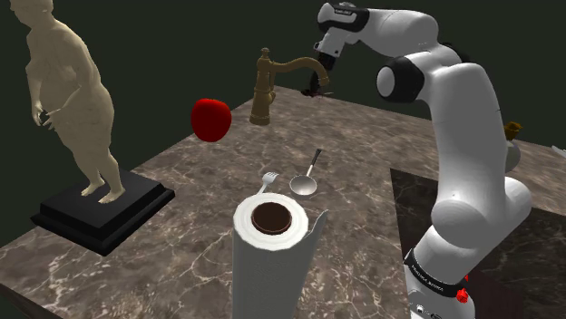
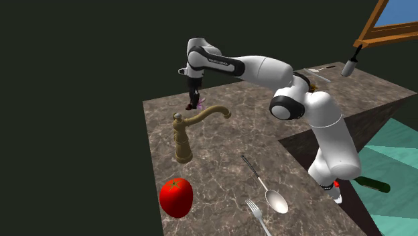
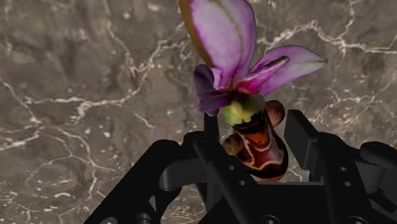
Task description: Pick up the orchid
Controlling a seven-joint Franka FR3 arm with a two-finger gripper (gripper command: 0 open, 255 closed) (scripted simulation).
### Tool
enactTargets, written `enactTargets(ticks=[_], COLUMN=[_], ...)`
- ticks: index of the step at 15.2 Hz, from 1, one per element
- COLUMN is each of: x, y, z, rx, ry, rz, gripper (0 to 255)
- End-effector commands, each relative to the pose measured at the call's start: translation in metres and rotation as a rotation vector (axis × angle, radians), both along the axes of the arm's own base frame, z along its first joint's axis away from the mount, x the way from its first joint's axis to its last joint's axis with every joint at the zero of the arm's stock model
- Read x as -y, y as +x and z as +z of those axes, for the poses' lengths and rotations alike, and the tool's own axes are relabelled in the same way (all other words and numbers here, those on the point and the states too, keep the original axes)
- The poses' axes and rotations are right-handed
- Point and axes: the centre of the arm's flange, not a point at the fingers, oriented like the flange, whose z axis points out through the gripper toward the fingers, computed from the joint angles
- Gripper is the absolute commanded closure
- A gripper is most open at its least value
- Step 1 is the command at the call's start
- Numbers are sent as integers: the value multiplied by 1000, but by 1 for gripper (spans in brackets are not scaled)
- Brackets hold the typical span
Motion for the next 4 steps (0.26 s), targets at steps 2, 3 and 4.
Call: enactTargets(ticks=[2,3,4], x=[0,0,0], y=[1,1,1], z=[17,18,18], rx=[0,0,0], ry=[0,0,0], rz=[0,0,0], gripper=[255,255,255])
